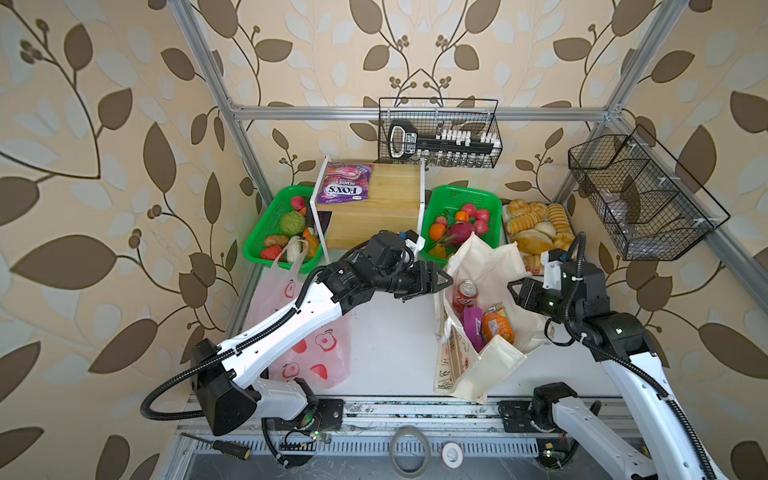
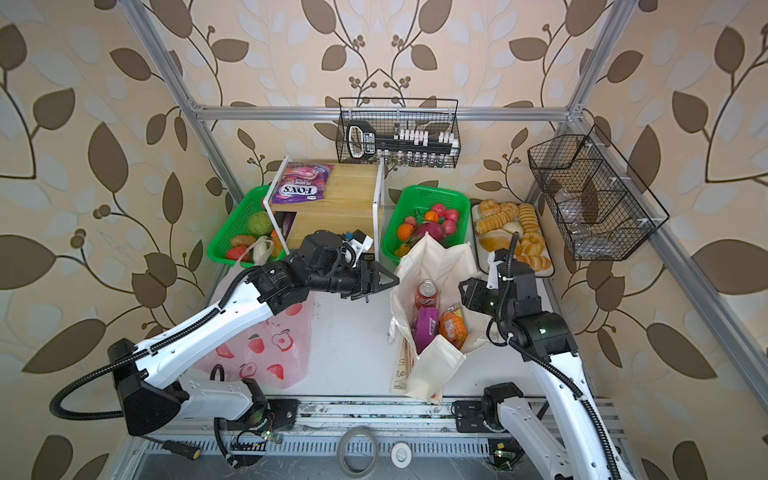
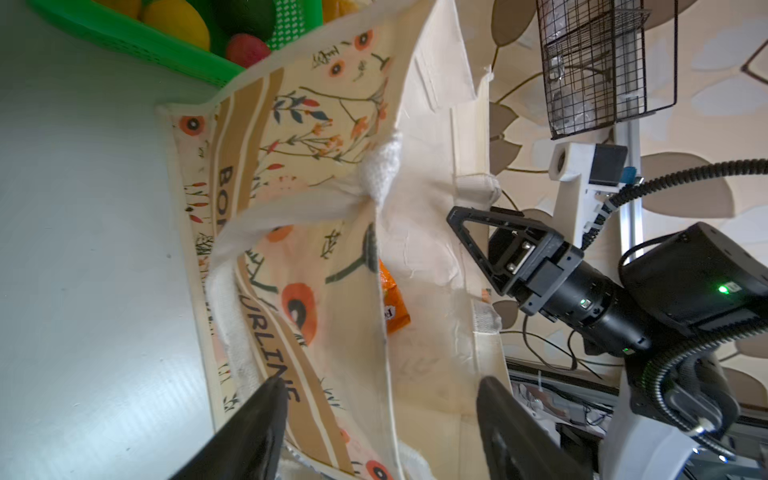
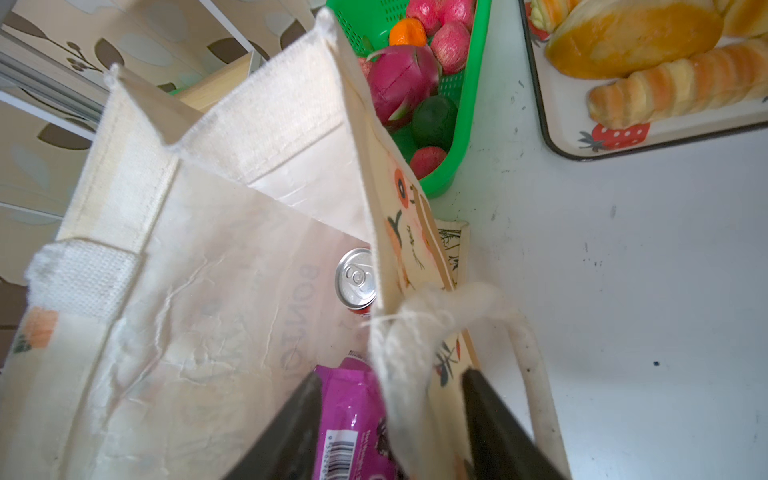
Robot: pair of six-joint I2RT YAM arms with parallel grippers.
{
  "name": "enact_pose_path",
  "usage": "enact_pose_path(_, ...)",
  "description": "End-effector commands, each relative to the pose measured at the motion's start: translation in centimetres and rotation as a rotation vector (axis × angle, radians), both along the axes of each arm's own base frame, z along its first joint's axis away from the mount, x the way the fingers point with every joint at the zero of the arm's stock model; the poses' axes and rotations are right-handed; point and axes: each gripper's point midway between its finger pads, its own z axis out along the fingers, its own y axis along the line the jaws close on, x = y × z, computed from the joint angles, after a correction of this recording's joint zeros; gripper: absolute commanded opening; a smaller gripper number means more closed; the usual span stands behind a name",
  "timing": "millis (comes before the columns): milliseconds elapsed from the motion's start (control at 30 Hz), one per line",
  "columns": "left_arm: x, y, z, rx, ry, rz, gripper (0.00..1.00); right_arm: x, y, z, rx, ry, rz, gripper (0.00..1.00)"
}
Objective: Place the mixed food into the grocery bags and tie them
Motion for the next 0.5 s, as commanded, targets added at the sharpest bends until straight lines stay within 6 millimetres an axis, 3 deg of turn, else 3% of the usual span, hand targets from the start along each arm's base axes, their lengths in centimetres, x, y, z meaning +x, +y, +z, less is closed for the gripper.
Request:
enact_pose_path(0,-0.6,-2.0,2.9,-0.108,-0.011,-0.077,0.71,-0.2,0.2,0.7,0.007,-0.023,0.016,0.36)
enact_pose_path(100,-0.8,-3.0,1.8,-0.088,0.013,-0.116,0.61,0.0,0.0,1.4,0.005,-0.053,0.006,0.17)
enact_pose_path(233,-0.7,-4.1,-0.5,-0.022,0.079,-0.149,0.27,0.6,-1.0,2.7,-0.039,-0.096,-0.039,0.03)
enact_pose_path(400,-2.3,-5.9,1.5,-0.013,0.024,-0.218,0.00,1.0,-3.8,5.2,-0.153,-0.153,-0.152,0.00)
enact_pose_path(467,-2.6,-6.7,2.3,-0.040,0.027,-0.223,0.00,1.0,-5.0,6.3,-0.181,-0.183,-0.205,0.00)
